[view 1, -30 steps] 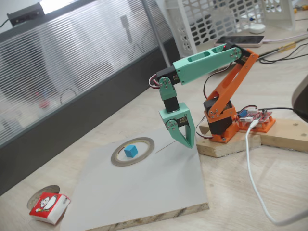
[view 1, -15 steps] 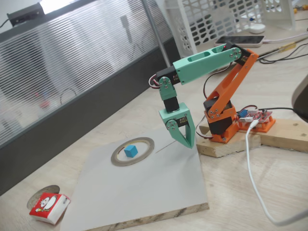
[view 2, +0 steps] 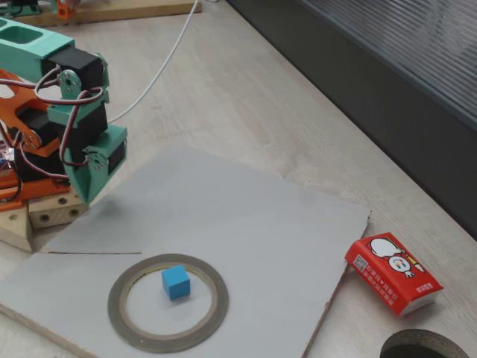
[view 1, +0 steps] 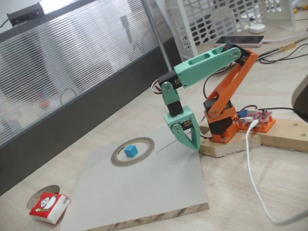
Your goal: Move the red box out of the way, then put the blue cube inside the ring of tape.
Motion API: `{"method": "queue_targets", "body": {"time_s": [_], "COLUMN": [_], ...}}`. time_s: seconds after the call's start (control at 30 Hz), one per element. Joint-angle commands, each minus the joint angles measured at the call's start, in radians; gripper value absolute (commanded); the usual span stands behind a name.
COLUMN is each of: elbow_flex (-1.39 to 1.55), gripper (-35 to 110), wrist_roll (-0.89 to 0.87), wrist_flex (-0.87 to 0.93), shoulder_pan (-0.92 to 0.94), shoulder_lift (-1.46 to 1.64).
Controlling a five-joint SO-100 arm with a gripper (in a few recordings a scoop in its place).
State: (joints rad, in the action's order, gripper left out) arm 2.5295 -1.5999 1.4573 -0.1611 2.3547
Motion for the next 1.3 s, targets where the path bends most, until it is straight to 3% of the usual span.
{"method": "queue_targets", "body": {"time_s": [0.0,0.2,0.53,0.77,1.27], "elbow_flex": [0.006,-0.006,-0.120,-0.209,-0.198], "gripper": [0,0,0,0,0], "wrist_roll": [-0.009,-0.011,-0.011,-0.003,-0.009], "wrist_flex": [0.015,0.025,0.282,0.295,0.293], "shoulder_pan": [-0.009,-0.009,-0.008,0.077,0.080], "shoulder_lift": [0.080,0.080,0.081,0.081,0.080]}}
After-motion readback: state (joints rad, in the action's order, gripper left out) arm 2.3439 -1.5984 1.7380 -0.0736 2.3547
